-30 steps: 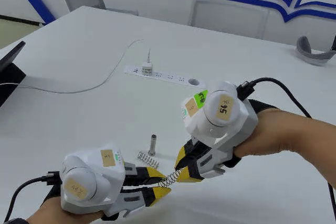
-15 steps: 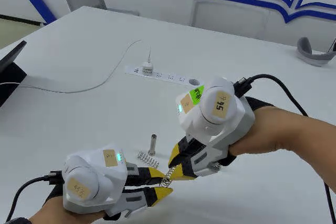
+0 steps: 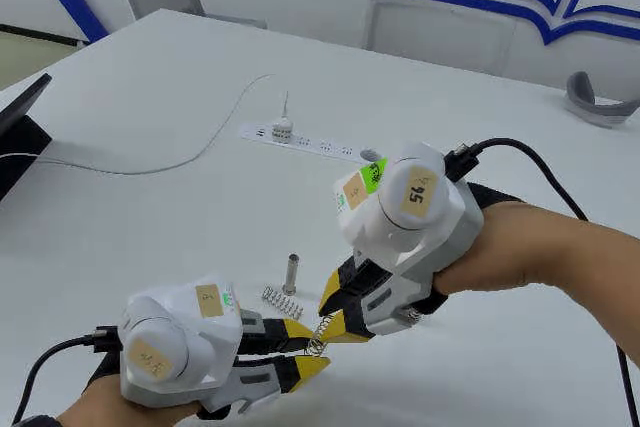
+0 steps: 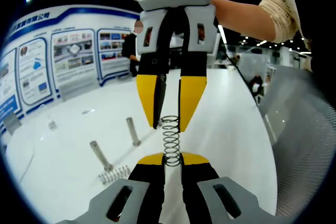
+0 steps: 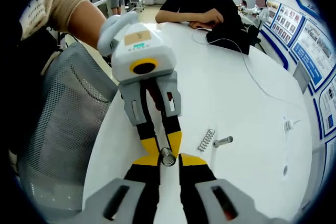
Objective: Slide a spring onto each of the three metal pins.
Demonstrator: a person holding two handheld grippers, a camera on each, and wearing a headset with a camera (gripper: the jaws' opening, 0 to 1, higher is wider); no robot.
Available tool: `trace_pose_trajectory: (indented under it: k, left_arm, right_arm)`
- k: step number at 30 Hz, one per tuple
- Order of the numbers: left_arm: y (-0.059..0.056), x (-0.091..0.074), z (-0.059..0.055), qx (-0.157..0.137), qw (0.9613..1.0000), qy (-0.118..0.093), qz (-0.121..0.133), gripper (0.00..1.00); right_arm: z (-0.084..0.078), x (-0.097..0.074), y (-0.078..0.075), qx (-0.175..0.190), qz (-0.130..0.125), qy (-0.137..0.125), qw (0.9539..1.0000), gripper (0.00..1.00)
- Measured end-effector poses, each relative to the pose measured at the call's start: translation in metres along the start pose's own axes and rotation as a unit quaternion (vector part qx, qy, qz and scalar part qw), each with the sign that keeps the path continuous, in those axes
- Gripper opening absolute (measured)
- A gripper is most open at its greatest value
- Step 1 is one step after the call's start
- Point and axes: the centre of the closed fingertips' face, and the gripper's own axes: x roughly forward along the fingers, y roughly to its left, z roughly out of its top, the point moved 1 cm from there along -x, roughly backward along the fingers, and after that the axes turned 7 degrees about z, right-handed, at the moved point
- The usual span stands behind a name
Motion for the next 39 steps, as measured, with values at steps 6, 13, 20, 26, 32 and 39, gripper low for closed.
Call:
trace_pose_trajectory:
  k: [6,13,20,26,32,39]
  left_arm:
    - [0.001,0.001,0.001,0.003,1.0,-0.003,0.001,0.11]
    - [0.001,0.001,0.002,0.003,1.0,-0.004,0.002,0.11]
    - [0.003,0.002,0.002,0.001,1.0,-0.005,0.007,0.11]
    - [0.005,0.002,0.003,0.003,0.9999,-0.008,0.013,0.11]
    - [0.005,0.002,0.002,-0.001,0.9999,-0.004,0.015,0.19]
    - [0.011,-0.003,-0.001,-0.017,0.9995,-0.002,0.027,0.27]
  right_arm:
    - [-0.004,0.002,0.0,0.009,0.001,0.001,1.0,0.14]
    - [-0.005,0.005,0.0,0.013,0.001,-0.001,0.9999,0.14]
    - [-0.003,0.004,-0.002,0.011,-0.004,-0.002,0.9999,0.13]
    - [-0.003,0.004,-0.003,0.015,-0.006,-0.001,0.9999,0.12]
    - [-0.004,0.002,-0.006,0.015,-0.01,0.002,0.9998,0.12]
    - [-0.009,-0.003,-0.009,0.02,-0.017,0.006,0.9996,0.12]
